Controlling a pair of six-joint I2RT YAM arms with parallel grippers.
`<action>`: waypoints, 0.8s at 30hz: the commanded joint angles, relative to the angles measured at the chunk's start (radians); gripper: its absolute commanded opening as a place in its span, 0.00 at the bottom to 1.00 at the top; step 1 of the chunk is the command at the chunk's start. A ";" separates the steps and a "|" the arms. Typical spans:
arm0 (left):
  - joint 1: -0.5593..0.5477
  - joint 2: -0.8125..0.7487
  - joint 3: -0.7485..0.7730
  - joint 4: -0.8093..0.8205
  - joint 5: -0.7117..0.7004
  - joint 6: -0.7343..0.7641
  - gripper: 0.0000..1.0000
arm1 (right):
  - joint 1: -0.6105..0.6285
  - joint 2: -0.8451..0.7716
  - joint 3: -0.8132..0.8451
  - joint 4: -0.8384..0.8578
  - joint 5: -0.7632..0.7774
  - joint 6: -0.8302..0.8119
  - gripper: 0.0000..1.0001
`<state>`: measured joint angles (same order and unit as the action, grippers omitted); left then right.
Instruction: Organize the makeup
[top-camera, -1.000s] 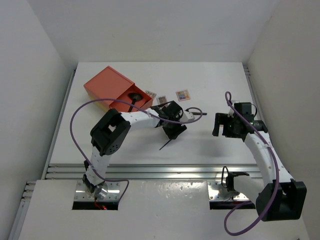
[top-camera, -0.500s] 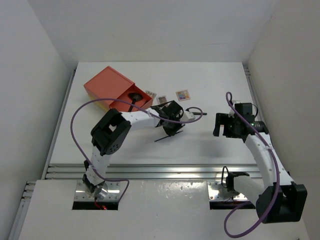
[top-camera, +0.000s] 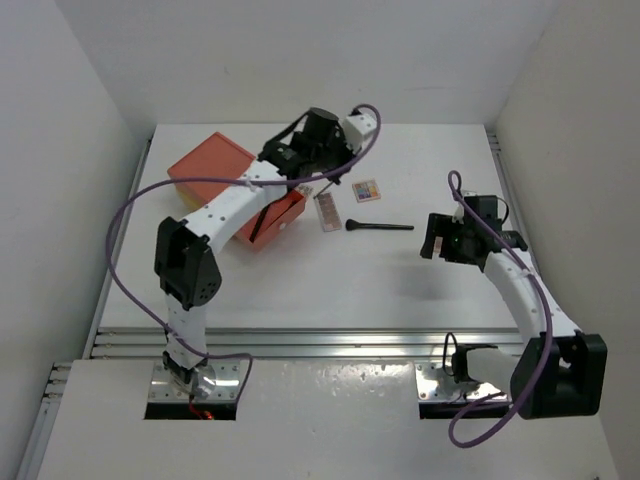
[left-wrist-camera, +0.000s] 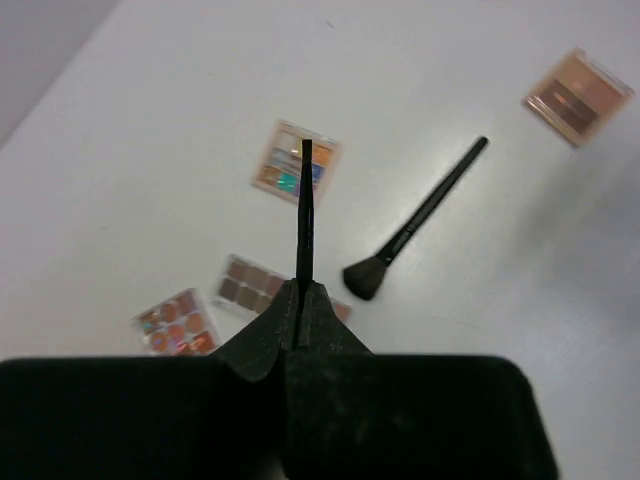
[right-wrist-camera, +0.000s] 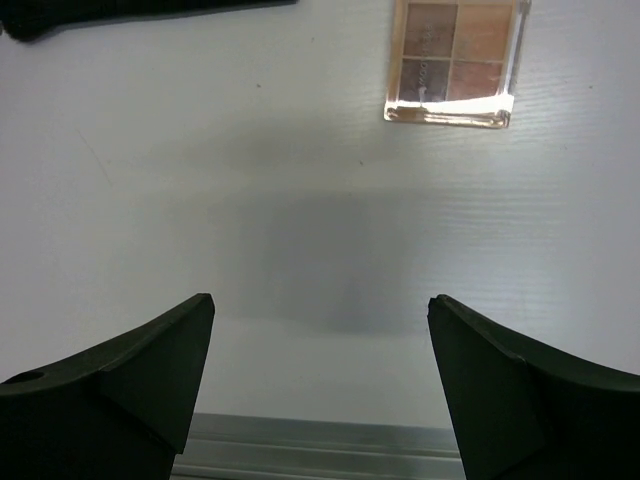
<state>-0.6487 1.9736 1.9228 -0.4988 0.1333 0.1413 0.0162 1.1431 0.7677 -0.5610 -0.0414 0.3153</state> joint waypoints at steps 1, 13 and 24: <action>0.066 -0.088 0.001 -0.020 -0.047 -0.013 0.00 | 0.017 0.064 0.073 0.101 -0.029 0.036 0.87; 0.273 -0.277 -0.417 0.082 -0.069 -0.011 0.00 | 0.123 0.331 0.308 0.128 -0.055 0.067 0.87; 0.360 -0.320 -0.545 0.117 -0.037 -0.020 0.07 | 0.137 0.339 0.327 0.115 -0.006 0.047 0.87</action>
<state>-0.2955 1.7237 1.3693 -0.4324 0.0700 0.1314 0.1474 1.4780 1.0420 -0.4549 -0.0723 0.3664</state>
